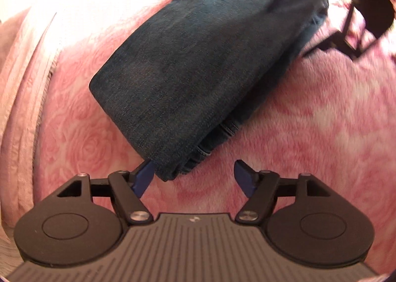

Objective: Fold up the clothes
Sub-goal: 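Grasp the folded jeans bundle at its edge with both grippers, then lift the folded jeans with both grippers and carry them toward the black folded garment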

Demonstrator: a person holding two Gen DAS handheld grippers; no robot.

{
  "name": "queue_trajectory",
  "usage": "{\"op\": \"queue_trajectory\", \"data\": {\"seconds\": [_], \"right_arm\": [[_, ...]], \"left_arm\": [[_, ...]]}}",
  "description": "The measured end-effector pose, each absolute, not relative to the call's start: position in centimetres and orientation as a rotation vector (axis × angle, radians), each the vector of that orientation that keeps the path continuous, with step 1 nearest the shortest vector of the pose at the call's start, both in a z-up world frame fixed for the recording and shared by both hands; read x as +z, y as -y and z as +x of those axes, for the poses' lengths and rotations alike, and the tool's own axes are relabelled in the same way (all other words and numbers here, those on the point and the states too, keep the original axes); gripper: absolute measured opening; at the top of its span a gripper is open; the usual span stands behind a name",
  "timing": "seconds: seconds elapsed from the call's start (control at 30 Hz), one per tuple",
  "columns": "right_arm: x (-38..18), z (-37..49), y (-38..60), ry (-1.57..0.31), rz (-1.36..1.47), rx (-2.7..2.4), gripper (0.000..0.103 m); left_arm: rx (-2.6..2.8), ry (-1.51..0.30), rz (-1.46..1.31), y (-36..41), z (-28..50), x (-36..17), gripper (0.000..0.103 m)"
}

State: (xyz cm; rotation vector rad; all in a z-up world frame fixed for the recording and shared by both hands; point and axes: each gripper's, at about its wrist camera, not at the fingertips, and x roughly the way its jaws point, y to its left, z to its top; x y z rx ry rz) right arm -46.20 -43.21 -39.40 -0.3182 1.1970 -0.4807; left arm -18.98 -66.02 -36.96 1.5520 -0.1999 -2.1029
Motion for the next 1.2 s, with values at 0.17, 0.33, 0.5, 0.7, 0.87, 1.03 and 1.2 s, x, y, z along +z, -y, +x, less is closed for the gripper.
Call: {"op": "queue_trajectory", "data": {"seconds": [0.17,0.33,0.5,0.7,0.87,1.03,1.2], "right_arm": [[-37.1,-47.2,45.2,-1.195,-0.288,-0.388,0.025],[-32.2,-47.2,47.6,-1.177,-0.209,-0.37,0.02],[-30.1,-48.3,48.7,-1.155,-0.19,-0.379,0.02],[-31.5,-49.5,46.9,-1.131,-0.208,-0.407,0.029],[-35.3,-48.7,45.0,-1.167,-0.281,-0.394,0.036],[-37.9,-48.3,45.4,-1.177,-0.406,-0.419,0.045],[-37.9,-48.0,45.6,-1.173,-0.408,-0.447,0.051]], "left_arm": [[-2.056,0.489,1.514,63.2,-20.7,-37.7,0.09],[-1.977,0.715,1.479,62.7,-23.7,-39.3,0.087],[-1.831,0.893,1.563,64.1,-25.3,-41.3,0.047],[-1.905,0.767,1.612,65.5,-24.8,-39.6,0.035],[-1.939,0.745,1.635,66.1,-24.7,-39.0,0.035],[-1.961,0.7,1.637,66.0,-25.1,-38.2,0.034],[-1.982,0.59,1.626,66.7,-25.1,-37.1,0.033]]}}
